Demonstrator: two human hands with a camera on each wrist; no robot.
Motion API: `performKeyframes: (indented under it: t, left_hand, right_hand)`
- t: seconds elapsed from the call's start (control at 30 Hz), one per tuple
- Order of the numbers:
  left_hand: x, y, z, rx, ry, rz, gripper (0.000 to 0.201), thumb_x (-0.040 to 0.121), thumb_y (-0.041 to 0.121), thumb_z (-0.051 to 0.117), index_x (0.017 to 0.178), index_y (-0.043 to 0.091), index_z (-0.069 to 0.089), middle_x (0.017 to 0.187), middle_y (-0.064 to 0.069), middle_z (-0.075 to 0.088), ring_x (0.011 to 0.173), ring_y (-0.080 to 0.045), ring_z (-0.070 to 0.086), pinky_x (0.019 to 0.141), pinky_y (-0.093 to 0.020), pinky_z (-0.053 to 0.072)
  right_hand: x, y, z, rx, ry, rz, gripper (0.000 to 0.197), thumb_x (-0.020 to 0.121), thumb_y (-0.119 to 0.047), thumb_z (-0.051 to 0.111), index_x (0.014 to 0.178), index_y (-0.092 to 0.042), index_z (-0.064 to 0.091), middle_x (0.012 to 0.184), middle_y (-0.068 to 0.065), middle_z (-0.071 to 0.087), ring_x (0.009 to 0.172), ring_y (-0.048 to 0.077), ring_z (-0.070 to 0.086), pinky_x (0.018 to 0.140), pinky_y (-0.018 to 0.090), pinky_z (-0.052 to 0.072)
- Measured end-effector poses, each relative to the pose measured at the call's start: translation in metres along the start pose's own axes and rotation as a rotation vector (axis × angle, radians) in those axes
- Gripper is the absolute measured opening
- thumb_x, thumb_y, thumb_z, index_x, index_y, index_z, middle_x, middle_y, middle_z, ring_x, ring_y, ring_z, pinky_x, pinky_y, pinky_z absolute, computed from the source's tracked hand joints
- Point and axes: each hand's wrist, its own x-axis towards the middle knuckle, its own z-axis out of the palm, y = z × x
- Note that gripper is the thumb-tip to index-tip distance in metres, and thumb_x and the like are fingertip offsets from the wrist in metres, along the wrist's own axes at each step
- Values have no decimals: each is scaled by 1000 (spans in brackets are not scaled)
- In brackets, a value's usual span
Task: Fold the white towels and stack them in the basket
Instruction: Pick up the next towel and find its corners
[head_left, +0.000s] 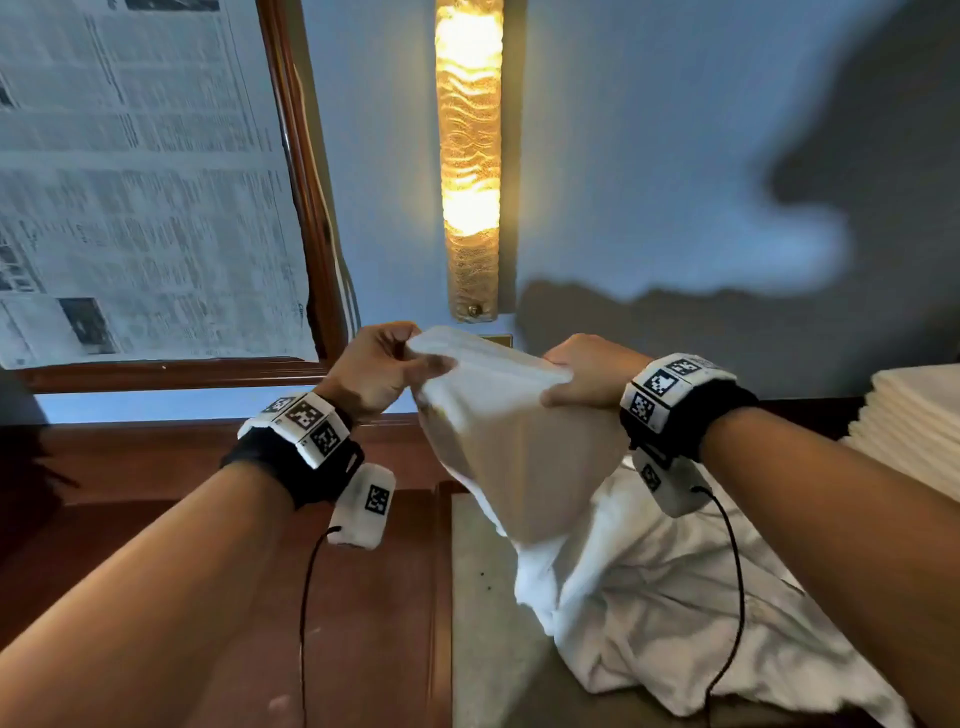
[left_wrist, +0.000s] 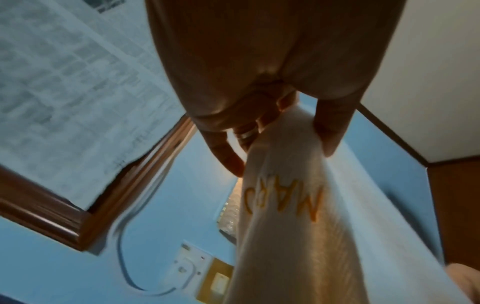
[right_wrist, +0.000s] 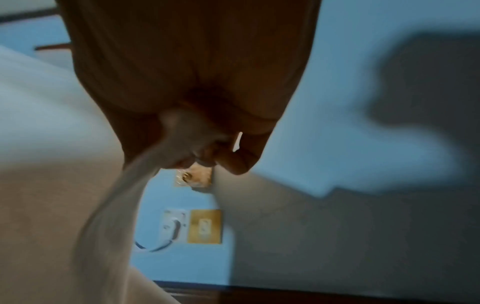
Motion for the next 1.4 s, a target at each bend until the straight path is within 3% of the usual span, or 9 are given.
performKeyframes:
  t: [0.13,0.23,0.4,0.5,0.7,0.93,1.17,1.27,1.4]
  left_hand:
    - [-6,-9,-37,95,152,-12,40,74,25,83,90,1,57,82,-24,67,75,-29,65,80,-49,57]
    - [-22,-23,-54,242,240,-8,29,83,21,79,86,7,54,77,-9,59,72,-22,57,61,-25,52]
    - [-44,-35,-37,405,40,-177,45,78,25,86,112,15,57,96,-6,62,76,-17,59,64,-27,51]
    - [-45,-34,-16,183,-50,-223,55,73,19,89,118,21,58,106,-10,65,89,-19,64,77,-28,55]
    - [-52,-32,-19,55,336,-128,30,97,25,66,93,-4,71,90,-29,71,74,-26,67,79,-54,57]
    - [-40,-18,-49,305,469,-13,35,99,12,60,66,21,62,60,11,62,56,4,53,58,-12,44]
    - [-45,-28,-118,515,648,-101,33,99,23,62,67,14,63,56,12,55,54,-1,47,58,-26,39]
    - [-39,-38,-115,430,609,-129,31,98,20,64,67,20,66,53,18,60,51,9,50,59,-18,45]
    - [-16,-39,-78,386,416,-65,27,100,12,60,84,-8,67,75,-3,62,66,-1,55,68,-19,45]
  right_hand:
    - [-4,45,28,162,65,149,32,82,-28,77,59,-23,55,62,-3,55,66,15,53,60,29,35]
    - [1,54,44,509,265,189,18,75,-28,80,72,-13,71,64,-1,67,61,10,59,65,30,50]
    - [24,-30,28,706,509,-2,22,84,4,61,81,-17,67,77,0,65,71,9,58,70,22,46]
    - [41,-85,33,625,383,-183,30,86,2,58,77,-26,64,84,1,68,84,19,65,79,31,49]
    - [56,-121,46,588,379,-243,16,86,-21,74,76,-22,62,67,-8,57,69,15,52,67,27,39]
    - [65,-98,90,363,215,-195,41,91,-27,64,56,-22,45,58,-4,46,61,21,46,58,32,29]
    - [80,-8,158,175,-165,165,27,89,-10,57,76,-32,66,93,2,69,98,28,66,77,30,48]
    - [94,9,143,343,51,198,23,87,-14,55,69,-28,56,91,7,69,93,33,63,74,30,43]
    - [118,-17,99,482,327,-60,23,83,-20,47,93,-20,68,98,10,70,94,33,62,77,38,48]
